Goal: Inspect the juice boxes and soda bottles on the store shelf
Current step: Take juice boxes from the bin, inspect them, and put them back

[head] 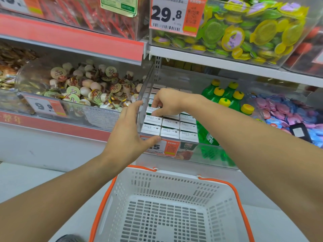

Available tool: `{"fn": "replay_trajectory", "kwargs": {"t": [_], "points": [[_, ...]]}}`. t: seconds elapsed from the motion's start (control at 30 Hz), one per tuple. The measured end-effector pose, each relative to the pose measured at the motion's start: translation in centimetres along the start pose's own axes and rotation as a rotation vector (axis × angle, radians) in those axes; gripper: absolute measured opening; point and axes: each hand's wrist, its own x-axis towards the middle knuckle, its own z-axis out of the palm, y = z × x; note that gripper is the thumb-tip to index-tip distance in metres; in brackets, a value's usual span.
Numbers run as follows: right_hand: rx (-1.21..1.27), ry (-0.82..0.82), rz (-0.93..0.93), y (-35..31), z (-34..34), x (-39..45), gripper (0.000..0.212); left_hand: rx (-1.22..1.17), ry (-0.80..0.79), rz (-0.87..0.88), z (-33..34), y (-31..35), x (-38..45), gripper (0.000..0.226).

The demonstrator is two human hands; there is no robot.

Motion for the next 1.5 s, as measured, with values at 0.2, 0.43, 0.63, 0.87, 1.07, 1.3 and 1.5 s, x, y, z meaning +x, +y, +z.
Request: {"fn": "replay_trajectory", "kwargs": {"t": [0.2,0.43,0.63,0.87,1.07,1.3,1.5], "points": [[0.063,0.074,-0.014,-0.4,0.0,-2.9,0.04,0.032,-0.039,-0.005,-0.2,0.5,0.0,0.101],[0.376,0.491,-0.117,0.0,0.0,-10.6,0.029,-0.068,0.156,0.111,-0.1,3.1,-1.1,0.067],[0.816,0.523,-0.1,0.2,1.8,-17.2,0.022,-0.36,0.022,0.172,1.1,6.4,-2.9,0.057],[1.219,0.488,0.115,1.0,4.2,-21.7,0.042,-0.546,-0.257,0.092,3.3,7.9,-5.6,0.052],[1.627,0.07,0.25,1.8,6.2,-23.4,0.044,-0.546,-0.263,0.169,5.1,7.8,-6.7,0.045],[1.449,0.253,0.292,2.2,6.2,-23.1,0.038,-0.456,-0.225,0.289,6.0,8.4,-6.2,0.043],[1.453,0.251,0.209,2.6,6.7,-22.6,0.027,-0.431,-0.195,0.344,5.9,8.3,-5.5,0.032]]}}
